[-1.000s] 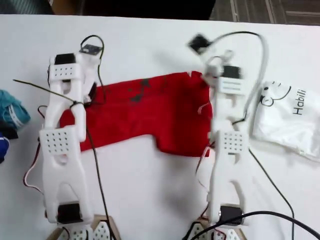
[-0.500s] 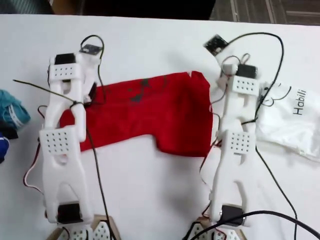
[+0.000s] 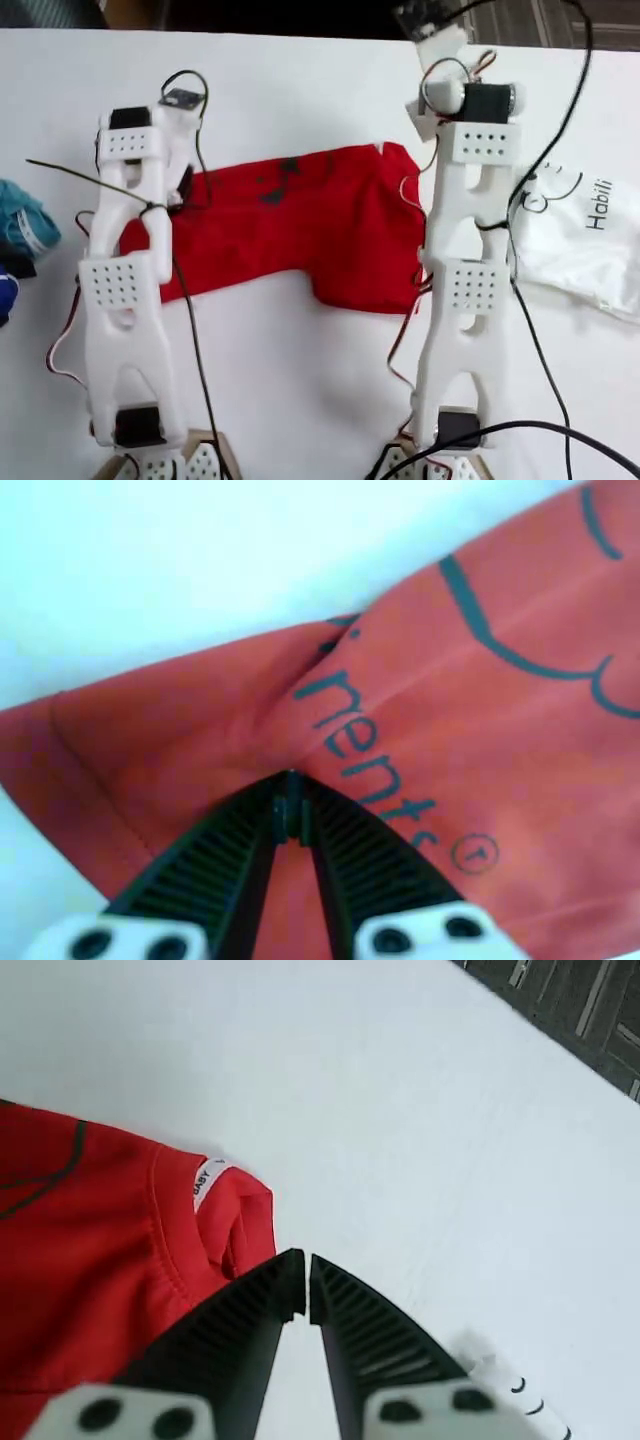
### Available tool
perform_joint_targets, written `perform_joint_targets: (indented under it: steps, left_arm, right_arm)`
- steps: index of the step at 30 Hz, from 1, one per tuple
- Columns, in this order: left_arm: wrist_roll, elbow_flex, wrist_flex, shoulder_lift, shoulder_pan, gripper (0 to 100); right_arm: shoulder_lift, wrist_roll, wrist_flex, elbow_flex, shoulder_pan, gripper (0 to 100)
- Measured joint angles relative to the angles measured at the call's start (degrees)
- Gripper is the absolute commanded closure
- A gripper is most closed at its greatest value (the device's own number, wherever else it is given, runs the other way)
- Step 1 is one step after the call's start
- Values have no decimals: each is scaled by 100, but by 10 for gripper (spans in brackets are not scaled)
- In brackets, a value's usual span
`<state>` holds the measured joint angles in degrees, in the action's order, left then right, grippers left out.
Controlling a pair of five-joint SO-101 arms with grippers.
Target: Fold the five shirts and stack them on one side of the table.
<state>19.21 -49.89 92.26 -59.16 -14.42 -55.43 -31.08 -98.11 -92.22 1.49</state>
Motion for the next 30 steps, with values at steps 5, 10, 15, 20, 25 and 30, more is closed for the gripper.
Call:
perform_joint_targets:
  steps: [5,10,15,20,25,30]
  left_arm:
    - [-105,0,-62,26,-70,975]
    - [-290,-563,-70,-9,-316,975]
    - [-316,-1679,237,-26,-571,975]
    - [-316,-2646,809,-26,-466,975]
    - [-316,-2637,888,-44,-440,975]
    - [-316,-2215,870,-53,-422,975]
  right_arm:
    - [1011,202,0,1389,325,974]
    - [2382,220,0,3991,862,974]
    - [3587,158,185,6787,1187,883]
    - [4466,-563,659,9037,1433,770]
    - [5231,-791,958,10664,2013,769]
    - [5837,-844,1521,11859,2549,767]
